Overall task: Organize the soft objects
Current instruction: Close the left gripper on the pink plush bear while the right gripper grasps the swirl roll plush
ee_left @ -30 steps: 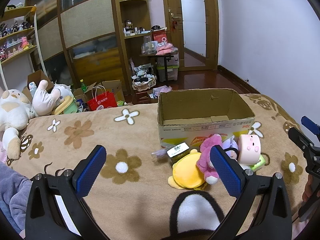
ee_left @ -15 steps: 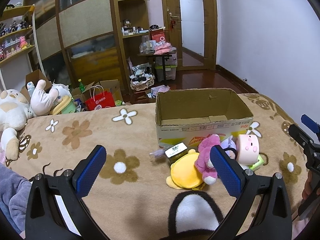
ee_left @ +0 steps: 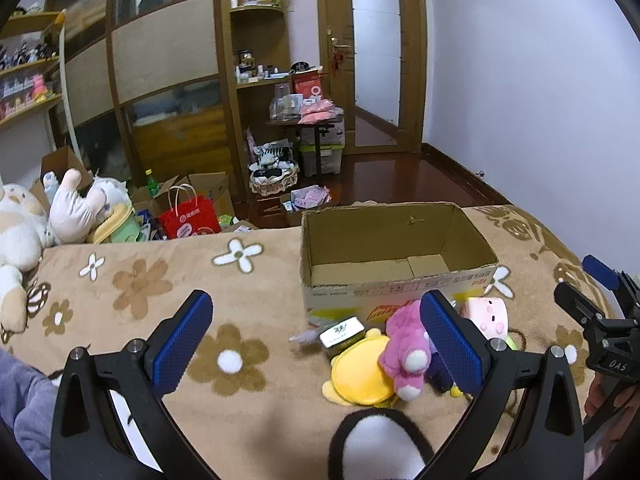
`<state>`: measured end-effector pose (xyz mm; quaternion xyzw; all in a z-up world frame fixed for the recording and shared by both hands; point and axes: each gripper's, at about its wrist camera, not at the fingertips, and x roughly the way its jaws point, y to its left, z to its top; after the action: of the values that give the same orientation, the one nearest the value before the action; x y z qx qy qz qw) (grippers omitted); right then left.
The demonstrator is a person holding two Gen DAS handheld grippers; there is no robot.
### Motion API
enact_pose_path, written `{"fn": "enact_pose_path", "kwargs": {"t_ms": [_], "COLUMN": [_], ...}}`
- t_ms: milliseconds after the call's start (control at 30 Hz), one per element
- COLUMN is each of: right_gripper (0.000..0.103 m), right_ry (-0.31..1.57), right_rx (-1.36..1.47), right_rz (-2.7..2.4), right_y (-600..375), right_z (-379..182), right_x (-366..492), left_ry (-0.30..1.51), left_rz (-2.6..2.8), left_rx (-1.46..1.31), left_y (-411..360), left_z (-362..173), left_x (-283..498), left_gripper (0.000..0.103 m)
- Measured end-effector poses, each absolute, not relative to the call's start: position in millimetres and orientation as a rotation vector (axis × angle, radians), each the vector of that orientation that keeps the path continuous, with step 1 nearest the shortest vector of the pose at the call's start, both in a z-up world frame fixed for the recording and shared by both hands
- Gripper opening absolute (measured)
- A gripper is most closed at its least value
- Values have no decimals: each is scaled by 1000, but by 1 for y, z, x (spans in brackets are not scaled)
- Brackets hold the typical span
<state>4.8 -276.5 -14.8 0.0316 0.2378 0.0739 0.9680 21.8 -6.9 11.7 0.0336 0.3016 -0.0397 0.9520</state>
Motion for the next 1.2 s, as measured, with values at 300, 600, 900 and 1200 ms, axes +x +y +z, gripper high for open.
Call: {"fn": "enact_pose_path", "kwargs": {"t_ms": [300,600,900,1200], "right_gripper": [103,103,103,95], "right_ry": [525,625,750,867], "right_rx": [95,92,102,201], "right_rz": [169,173,227,321], "right_y": [-278,-289,-291,-293], "right_z": [-29,-60,-94,-127], "right_x": [33,63,85,104], "left_ry": [681,821,901,977], "left_rz": [-120,-164,-225,-286], "left_rx": [46,-4,72,83], "left_y": [-23,-34,-55,-69], "left_z": [-4,-40,-68,-90], "left_x": [50,75,81,86], "left_gripper": [102,102,102,80]}}
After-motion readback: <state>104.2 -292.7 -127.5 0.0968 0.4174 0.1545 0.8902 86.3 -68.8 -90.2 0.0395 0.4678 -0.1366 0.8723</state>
